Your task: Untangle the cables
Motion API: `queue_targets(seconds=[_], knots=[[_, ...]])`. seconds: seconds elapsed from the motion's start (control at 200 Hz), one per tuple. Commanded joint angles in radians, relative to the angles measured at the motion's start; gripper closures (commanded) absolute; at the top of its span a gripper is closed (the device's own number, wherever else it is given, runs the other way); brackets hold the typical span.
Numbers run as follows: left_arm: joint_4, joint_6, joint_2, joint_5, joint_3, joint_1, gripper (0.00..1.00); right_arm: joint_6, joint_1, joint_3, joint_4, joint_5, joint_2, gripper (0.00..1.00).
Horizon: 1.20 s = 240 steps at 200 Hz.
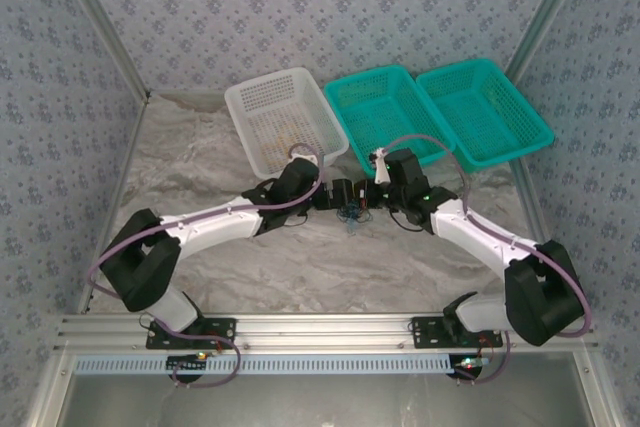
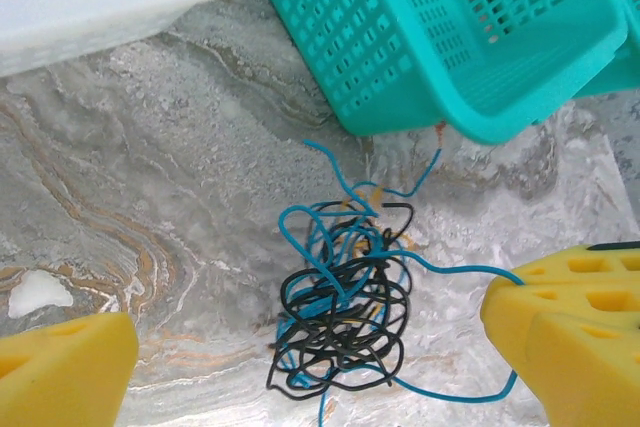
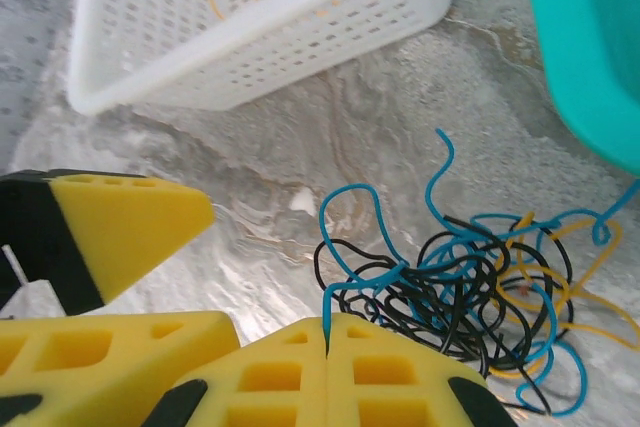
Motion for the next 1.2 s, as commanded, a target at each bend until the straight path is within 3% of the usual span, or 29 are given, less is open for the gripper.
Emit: queue_targets(seconds=[0.0, 0.155, 0.27, 0.445, 0.705, 0.904, 1.014, 1.194], knots=[[-0.075, -0.053, -0.007, -0.106, -0.027, -0.001, 0.0, 0.067, 0.017, 0.007, 0.175, -0.186, -0.039, 1.0], [-0.16, -0.148, -0.061, -0.208, -0.059, 0.026, 0.01, 0.085, 0.023, 0.013, 0.227, -0.223, -0.021, 1.0], [-0.208, -0.12, -0.08, -0.226, -0.042, 0.029, 0.01, 0.082, 0.027, -0.007, 0.297, -0.277, -0.014, 1.0], [-0.268, -0.052, -0.036, -0.236, 0.027, 0.005, 0.0, 0.08, -0.032, -0.114, 0.306, -0.258, -0.014, 1.0], [-0.341, 0.069, 0.125, -0.176, 0.197, -0.075, 0.0, 0.093, -0.152, -0.261, 0.225, -0.193, -0.021, 1.0], [-0.408, 0.112, 0.245, -0.092, 0.322, -0.084, 0.01, 0.102, -0.173, -0.267, 0.18, -0.153, -0.048, 1.0], [-0.434, 0.124, 0.292, -0.056, 0.37, -0.084, 0.07, 0.104, -0.177, -0.265, 0.165, -0.123, -0.067, 1.0], [-0.446, 0.14, 0.331, -0.006, 0.396, -0.084, 0.27, 0.149, -0.184, -0.266, 0.163, -0.116, -0.095, 1.0]])
